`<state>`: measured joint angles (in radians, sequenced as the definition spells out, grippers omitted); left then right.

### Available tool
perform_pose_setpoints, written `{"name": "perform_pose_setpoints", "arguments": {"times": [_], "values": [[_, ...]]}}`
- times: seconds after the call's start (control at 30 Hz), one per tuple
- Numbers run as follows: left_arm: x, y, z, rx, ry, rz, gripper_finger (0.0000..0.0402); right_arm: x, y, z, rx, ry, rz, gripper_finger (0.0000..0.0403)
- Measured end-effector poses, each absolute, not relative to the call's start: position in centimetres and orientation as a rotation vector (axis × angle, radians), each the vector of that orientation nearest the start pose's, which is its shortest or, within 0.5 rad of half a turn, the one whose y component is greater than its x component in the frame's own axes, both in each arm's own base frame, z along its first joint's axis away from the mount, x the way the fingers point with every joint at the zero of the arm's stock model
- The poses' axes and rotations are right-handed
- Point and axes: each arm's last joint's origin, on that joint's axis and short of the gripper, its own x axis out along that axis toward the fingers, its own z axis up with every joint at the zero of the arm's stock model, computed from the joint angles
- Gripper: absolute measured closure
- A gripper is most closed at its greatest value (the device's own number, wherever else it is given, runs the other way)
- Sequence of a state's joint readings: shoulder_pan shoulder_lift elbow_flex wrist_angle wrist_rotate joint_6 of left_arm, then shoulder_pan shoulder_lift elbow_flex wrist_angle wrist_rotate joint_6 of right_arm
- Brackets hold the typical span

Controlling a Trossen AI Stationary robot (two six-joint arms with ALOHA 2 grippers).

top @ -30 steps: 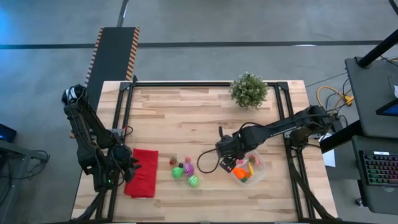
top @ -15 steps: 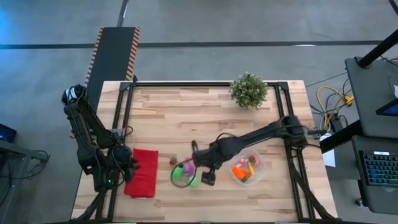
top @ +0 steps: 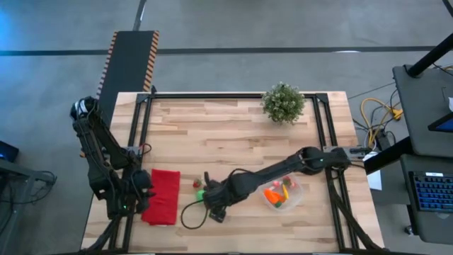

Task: Pick and placing Produce into tupperware
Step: Put the green cabbage into the transparent bin

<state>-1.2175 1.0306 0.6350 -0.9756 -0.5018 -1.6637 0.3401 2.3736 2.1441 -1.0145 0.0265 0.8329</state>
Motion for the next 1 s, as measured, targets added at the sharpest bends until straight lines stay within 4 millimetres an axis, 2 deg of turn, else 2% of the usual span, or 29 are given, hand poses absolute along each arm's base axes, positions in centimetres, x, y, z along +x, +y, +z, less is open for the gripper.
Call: {"name": "perform_pose_setpoints", "arguments": {"times": [0.27,0.47,0.63,1.0], "values": [[6.6,-13.7,19.9,-0.393,1.016,0.232,0.0262,47.0,16.7,17.9,0.562,1.374,-0.413,0.0038],[6.6,-13.7,19.9,-0.393,1.015,0.232,0.0262,47.4,16.7,18.6,0.664,1.337,-0.455,0.0037],[6.5,-13.7,19.9,-0.393,1.015,0.232,0.0262,47.0,16.6,18.5,0.672,1.352,-0.527,0.0037],[6.5,-13.8,19.9,-0.374,1.018,0.221,0.0262,46.5,16.6,17.0,0.702,1.438,-0.526,0.0038]]}}
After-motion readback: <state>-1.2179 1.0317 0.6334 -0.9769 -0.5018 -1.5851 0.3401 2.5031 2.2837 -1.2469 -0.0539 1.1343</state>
